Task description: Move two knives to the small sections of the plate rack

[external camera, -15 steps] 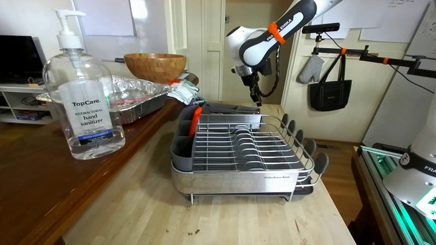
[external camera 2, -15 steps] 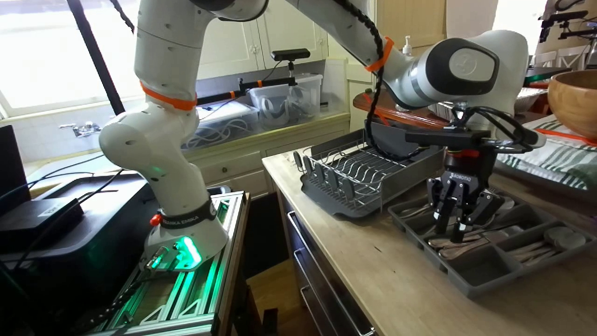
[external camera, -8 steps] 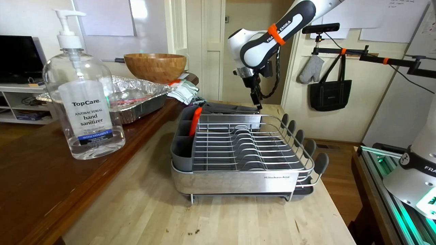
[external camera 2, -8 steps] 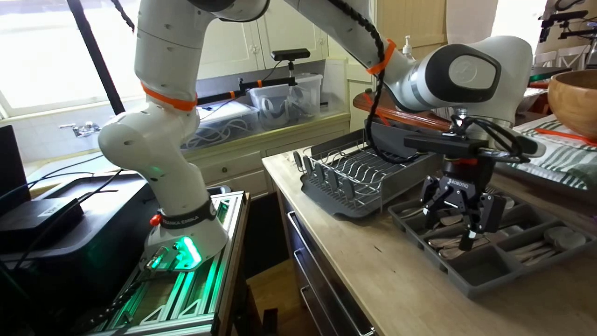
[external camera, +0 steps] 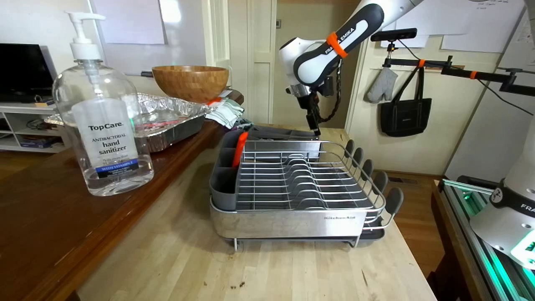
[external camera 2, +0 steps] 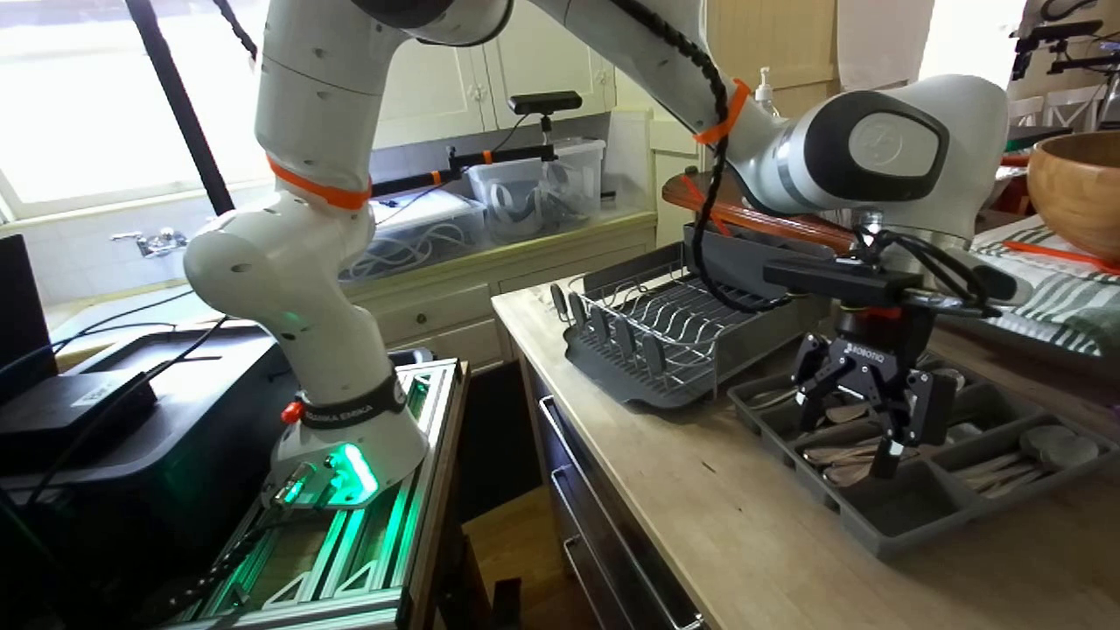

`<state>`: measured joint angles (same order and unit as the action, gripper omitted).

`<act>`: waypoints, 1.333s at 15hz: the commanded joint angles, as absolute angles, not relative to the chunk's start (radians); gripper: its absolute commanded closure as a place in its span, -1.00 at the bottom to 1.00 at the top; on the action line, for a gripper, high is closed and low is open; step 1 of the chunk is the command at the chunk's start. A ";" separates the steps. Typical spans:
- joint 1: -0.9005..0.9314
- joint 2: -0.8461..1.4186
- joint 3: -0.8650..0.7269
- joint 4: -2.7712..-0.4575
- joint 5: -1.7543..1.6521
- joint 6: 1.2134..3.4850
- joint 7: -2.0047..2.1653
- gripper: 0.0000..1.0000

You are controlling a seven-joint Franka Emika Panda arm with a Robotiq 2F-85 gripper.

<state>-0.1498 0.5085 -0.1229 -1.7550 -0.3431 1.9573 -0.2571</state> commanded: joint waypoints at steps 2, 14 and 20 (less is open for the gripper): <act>-0.174 0.564 -0.114 -1.701 -0.304 1.951 -0.275 -0.96; -0.184 0.638 -0.108 -1.619 -0.235 1.932 -0.270 0.27; -0.174 0.629 -0.115 -1.609 -0.236 1.906 -0.249 1.00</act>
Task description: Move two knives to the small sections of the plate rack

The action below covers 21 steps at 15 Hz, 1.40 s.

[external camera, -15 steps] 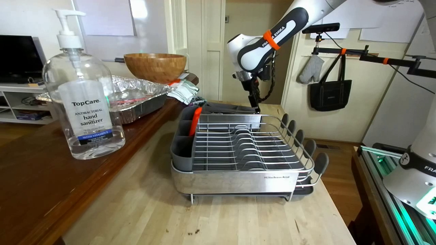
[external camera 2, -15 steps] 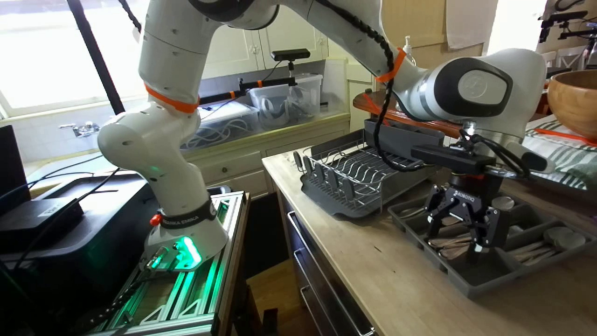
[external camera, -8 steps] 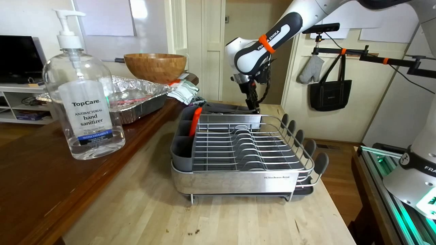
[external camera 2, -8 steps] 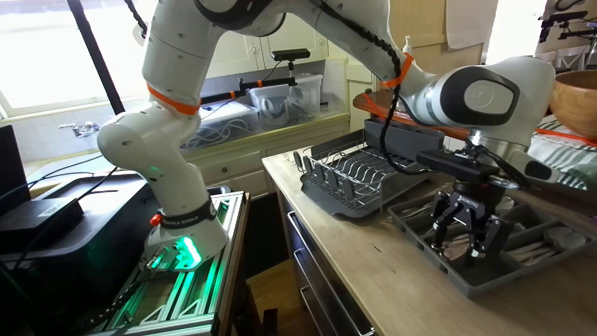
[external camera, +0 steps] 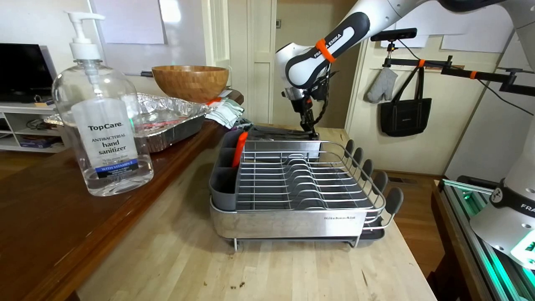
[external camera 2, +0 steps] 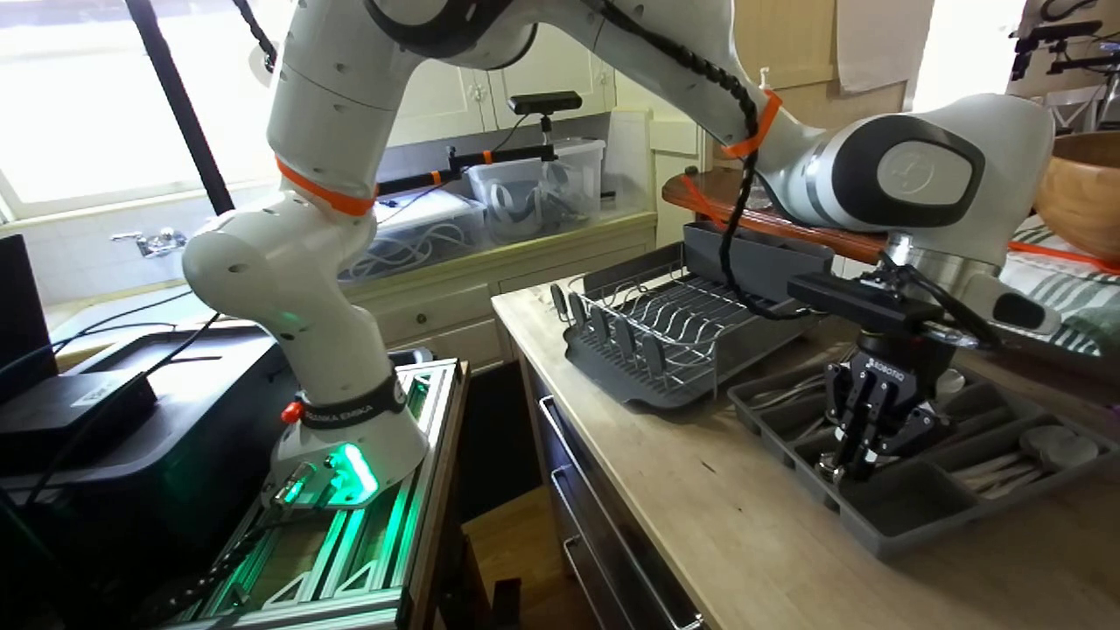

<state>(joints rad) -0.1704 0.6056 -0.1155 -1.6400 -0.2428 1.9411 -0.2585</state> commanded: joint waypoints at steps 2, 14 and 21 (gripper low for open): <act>-0.166 0.617 -0.113 -1.616 -0.240 1.890 -0.242 0.93; -0.079 0.340 -0.109 -1.814 -0.360 1.914 -0.145 0.92; -0.104 0.244 -0.089 -1.794 -0.278 1.821 -0.279 0.92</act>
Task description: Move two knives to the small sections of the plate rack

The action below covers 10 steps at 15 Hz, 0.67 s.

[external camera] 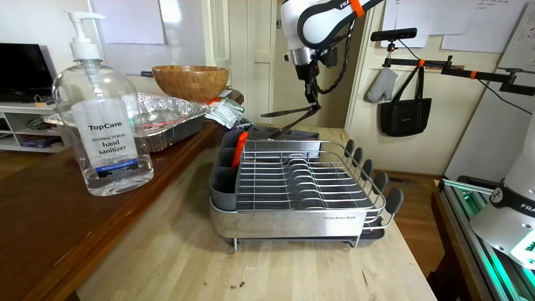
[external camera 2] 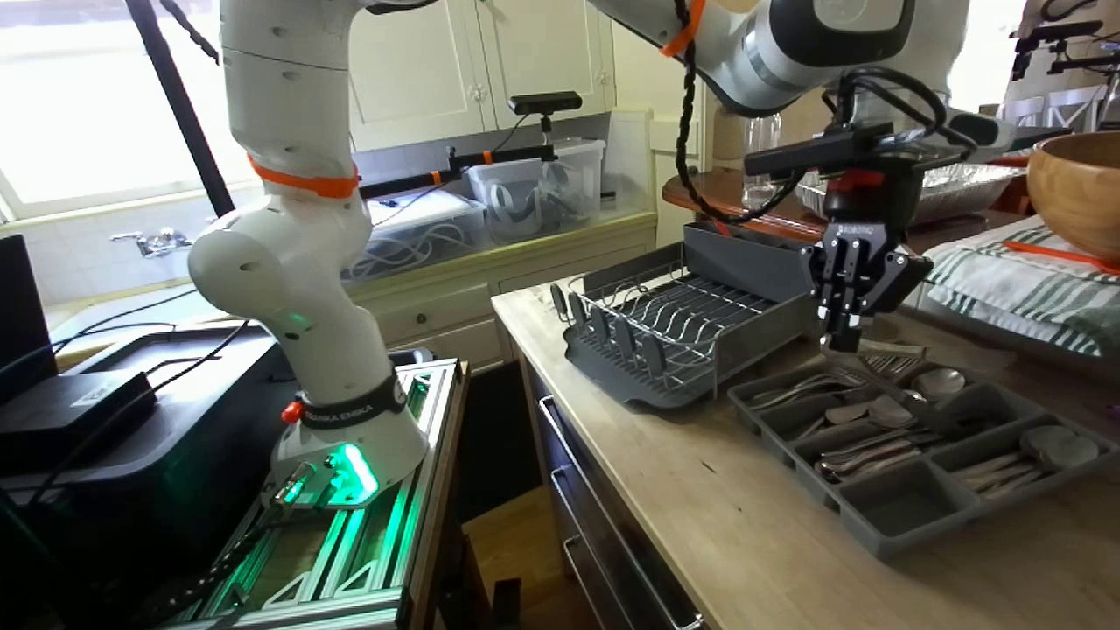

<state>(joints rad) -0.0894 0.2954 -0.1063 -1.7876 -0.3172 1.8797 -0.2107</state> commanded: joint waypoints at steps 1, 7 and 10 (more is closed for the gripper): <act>-0.103 0.236 -0.087 -1.788 -0.273 1.804 -0.294 0.92; -0.079 0.183 -0.071 -1.784 -0.324 1.792 -0.290 0.92; -0.084 0.174 -0.066 -1.761 -0.323 1.788 -0.335 0.92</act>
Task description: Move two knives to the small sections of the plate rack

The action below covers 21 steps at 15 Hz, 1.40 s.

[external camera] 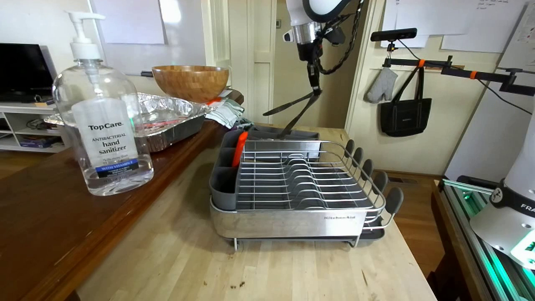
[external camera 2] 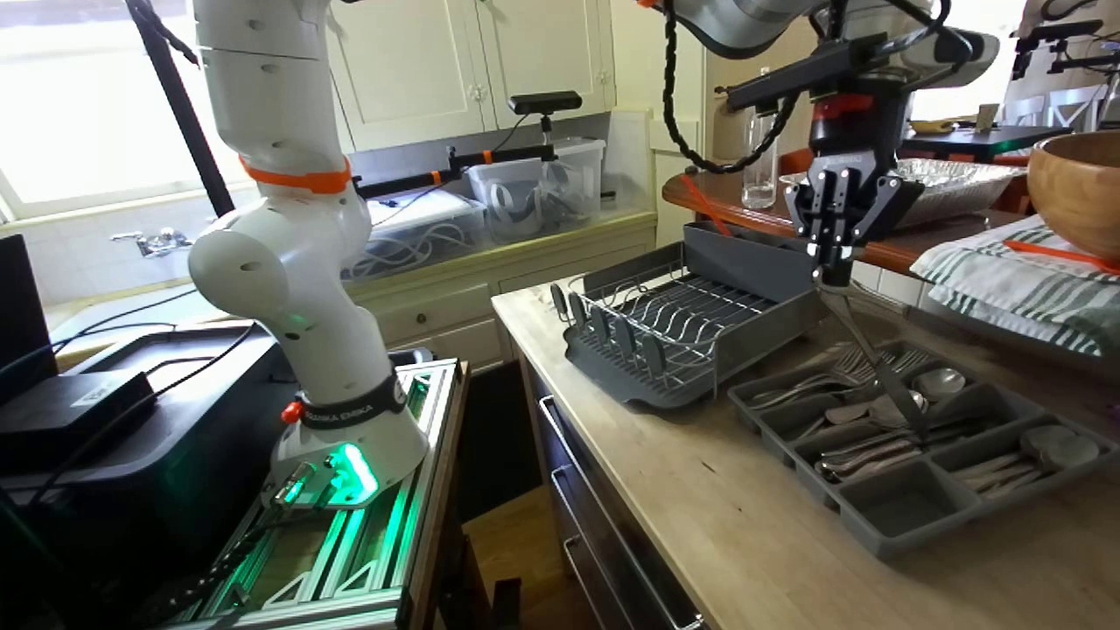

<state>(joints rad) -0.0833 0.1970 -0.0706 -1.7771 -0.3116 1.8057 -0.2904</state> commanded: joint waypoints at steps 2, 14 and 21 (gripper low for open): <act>-0.078 0.163 -0.069 -1.751 -0.364 1.798 -0.325 0.92; -0.060 0.178 -0.040 -1.626 -0.391 1.621 -0.474 0.92; -0.032 0.164 -0.021 -1.638 -0.521 1.556 -0.476 0.67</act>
